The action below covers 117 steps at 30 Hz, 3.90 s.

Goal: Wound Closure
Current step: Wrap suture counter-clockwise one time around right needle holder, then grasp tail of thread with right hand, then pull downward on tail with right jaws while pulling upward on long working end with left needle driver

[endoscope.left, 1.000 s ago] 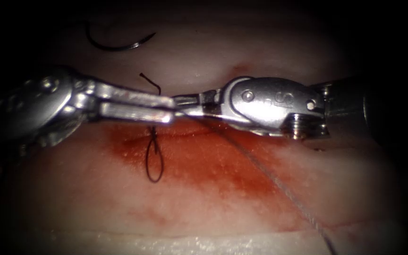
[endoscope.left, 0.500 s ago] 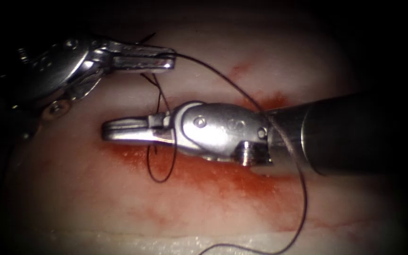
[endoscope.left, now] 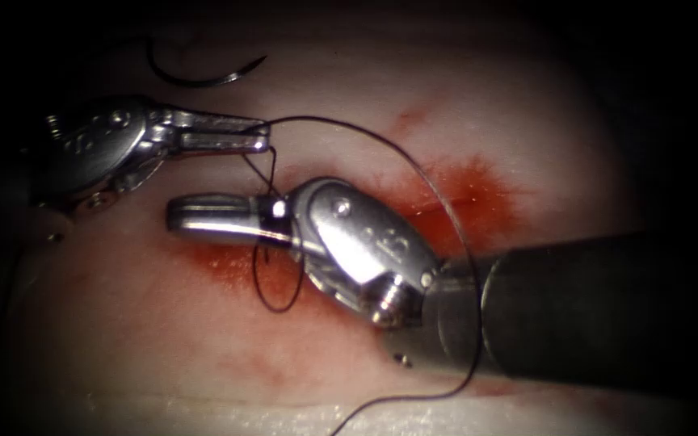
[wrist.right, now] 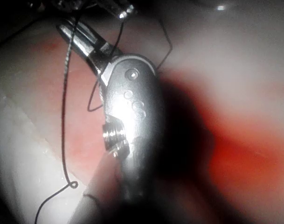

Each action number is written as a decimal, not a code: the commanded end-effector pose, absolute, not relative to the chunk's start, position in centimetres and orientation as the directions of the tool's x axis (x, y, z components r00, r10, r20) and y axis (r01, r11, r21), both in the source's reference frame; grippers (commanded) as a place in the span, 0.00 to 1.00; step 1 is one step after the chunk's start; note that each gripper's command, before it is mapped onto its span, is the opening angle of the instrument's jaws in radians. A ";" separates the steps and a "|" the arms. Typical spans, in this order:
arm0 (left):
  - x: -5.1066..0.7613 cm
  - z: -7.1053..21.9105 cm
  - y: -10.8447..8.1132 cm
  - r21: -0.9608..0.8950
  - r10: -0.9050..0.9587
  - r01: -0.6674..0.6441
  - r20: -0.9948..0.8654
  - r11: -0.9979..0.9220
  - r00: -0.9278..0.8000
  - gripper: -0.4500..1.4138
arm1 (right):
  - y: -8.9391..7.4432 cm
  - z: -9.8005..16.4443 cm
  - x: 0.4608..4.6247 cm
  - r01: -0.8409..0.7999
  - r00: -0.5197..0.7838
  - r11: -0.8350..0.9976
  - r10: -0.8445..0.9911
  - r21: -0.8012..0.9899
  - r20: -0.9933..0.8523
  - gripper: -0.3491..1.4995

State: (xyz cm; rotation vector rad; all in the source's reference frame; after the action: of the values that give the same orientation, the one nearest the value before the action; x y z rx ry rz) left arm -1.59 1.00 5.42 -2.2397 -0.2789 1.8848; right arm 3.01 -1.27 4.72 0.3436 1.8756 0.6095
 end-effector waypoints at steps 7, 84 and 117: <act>-1.51 5.6 0.9 -0.289 0.289 0.022 -0.941 -0.957 0.174 0.00 | -1.3 4.8 2.94 -0.089 -0.386 0.808 0.510 0.582 -0.768 0.00; -1.84 5.9 0.5 -0.361 0.363 0.046 -0.912 -0.932 0.189 0.00 | -1.4 5.5 2.88 -0.697 -0.462 0.146 0.657 0.702 -0.595 0.22; -1.49 6.1 1.8 -0.426 0.430 -0.176 -0.903 -0.887 0.018 0.00 | -1.9 5.2 2.89 -0.703 -0.388 0.250 0.651 0.666 -0.653 0.00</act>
State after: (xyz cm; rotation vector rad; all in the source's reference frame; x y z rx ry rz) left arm -1.45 1.86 6.14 -1.8685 -0.2445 1.9270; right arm 2.84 -1.85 5.18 -0.0671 1.3327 1.4330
